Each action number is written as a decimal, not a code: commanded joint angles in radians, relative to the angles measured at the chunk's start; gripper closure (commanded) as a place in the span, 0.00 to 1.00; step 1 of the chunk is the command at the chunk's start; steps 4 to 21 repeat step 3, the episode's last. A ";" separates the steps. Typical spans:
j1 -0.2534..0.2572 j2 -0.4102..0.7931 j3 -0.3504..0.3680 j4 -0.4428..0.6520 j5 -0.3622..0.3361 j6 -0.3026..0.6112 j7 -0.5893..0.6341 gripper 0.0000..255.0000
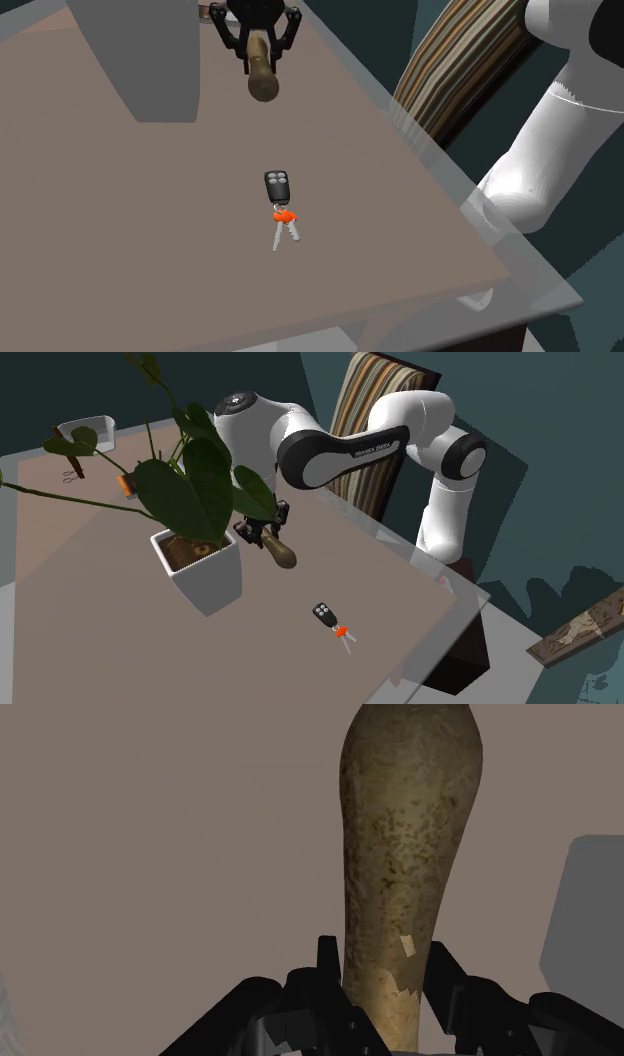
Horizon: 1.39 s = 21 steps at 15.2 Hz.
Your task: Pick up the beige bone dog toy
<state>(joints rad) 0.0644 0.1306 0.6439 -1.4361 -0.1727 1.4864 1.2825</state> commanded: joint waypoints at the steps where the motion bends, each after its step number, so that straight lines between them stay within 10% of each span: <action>1: 0.005 0.010 0.002 0.038 -0.006 -0.031 0.000 1.00; 21: 0.005 0.010 0.002 0.041 -0.007 -0.033 0.001 1.00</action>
